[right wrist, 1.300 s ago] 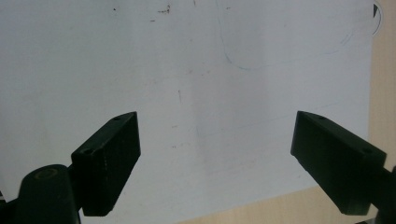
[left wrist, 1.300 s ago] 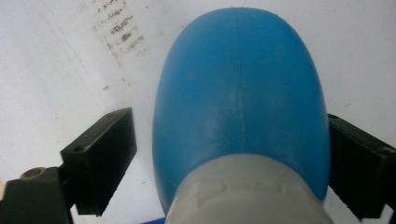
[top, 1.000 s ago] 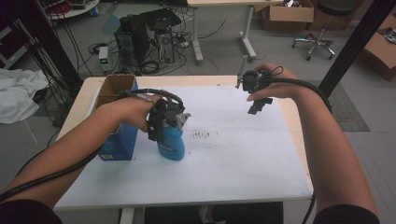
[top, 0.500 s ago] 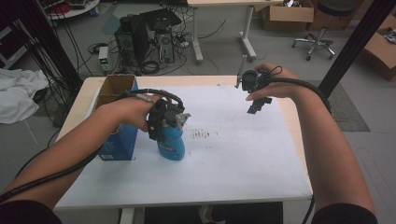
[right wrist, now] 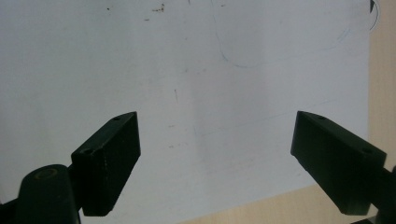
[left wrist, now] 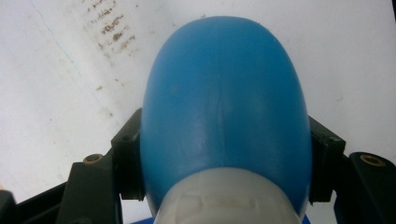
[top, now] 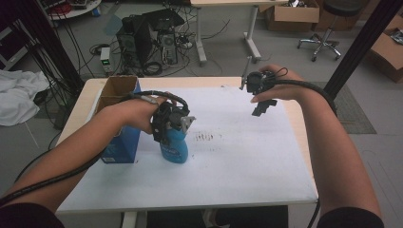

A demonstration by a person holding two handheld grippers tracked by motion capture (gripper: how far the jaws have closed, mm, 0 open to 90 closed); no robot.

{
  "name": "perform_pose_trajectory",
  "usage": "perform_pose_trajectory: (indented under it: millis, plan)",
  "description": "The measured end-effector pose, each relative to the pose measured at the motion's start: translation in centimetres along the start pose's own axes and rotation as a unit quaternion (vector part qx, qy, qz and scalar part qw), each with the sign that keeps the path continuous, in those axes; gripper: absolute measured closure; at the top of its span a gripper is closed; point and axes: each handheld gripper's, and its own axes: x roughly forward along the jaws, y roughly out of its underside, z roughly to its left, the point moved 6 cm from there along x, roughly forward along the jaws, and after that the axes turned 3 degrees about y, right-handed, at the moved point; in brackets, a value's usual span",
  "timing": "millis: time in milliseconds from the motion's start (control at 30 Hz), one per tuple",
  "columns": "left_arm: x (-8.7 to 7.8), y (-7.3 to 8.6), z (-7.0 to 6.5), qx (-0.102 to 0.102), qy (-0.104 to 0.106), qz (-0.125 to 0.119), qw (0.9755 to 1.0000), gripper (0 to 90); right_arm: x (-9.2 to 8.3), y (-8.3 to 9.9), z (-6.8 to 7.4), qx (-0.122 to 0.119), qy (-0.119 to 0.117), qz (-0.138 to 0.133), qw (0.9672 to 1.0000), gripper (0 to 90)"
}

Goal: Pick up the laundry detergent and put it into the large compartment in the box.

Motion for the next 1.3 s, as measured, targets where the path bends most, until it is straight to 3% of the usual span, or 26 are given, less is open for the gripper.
perform_pose_trajectory:
  millis: [267,400,467,633,733,800,833,900,1033,1100,1233,1267,1300]
  plan:
    - [-0.1,0.0,0.2,0.009,0.002,0.012,0.9999,37.1,0.2,0.2,-0.1,0.002,-0.002,-0.002,1.0,15.9]
    - [-0.1,-0.2,0.2,-0.02,0.005,0.01,0.9997,38.0,0.3,0.1,-0.1,0.002,-0.002,-0.001,1.0,15.9]
    - [-0.1,-0.3,0.2,-0.044,0.014,0.008,0.9989,38.1,0.3,0.1,-0.2,0.001,-0.002,-0.002,1.0,15.9]
    - [-0.5,-0.5,0.5,-0.044,-0.001,0.002,0.999,38.2,0.4,-0.2,-0.1,-0.001,-0.004,-0.005,1.0,15.9]
    - [-1.8,-0.6,0.7,-0.052,-0.017,-0.003,0.9985,38.2,0.5,-0.4,-0.1,-0.005,-0.005,-0.003,1.0,15.9]
    - [-2.9,-0.7,0.8,-0.063,-0.014,-0.008,0.9979,38.2,0.5,-0.5,0.0,-0.007,-0.006,-0.005,0.9999,15.9]
    - [-4.0,-0.8,0.9,-0.084,-0.005,-0.012,0.9963,38.2,0.4,-0.5,0.0,-0.009,-0.005,-0.005,0.9999,15.9]
    - [-4.6,-0.8,0.9,-0.092,-0.002,-0.01,0.9957,38.3,0.3,-0.6,0.0,-0.008,-0.004,-0.005,0.9999,15.9]
    - [-6.4,-1.1,0.9,-0.127,0.003,-0.01,0.9919,38.2,0.1,-0.4,0.0,-0.008,-0.003,-0.008,0.9999,15.9]
    - [-7.3,-1.2,1.0,-0.158,0.016,-0.007,0.9873,38.2,0.1,-0.3,0.0,-0.008,-0.004,-0.01,0.9999,15.9]
    - [-8.5,-1.3,1.1,-0.218,0.041,-0.004,0.9751,38.1,0.0,-0.2,0.1,-0.013,-0.005,-0.013,0.9998,15.9]
    - [-9.0,-1.2,1.2,-0.251,0.047,0.0,0.9669,38.1,0.0,-0.2,0.1,-0.015,-0.005,-0.016,0.9998,15.9]
    - [-9.0,-1.2,1.2,-0.251,0.047,0.0,0.9669,38.1,0.0,-0.2,0.1,-0.015,-0.005,-0.016,0.9998,15.9]
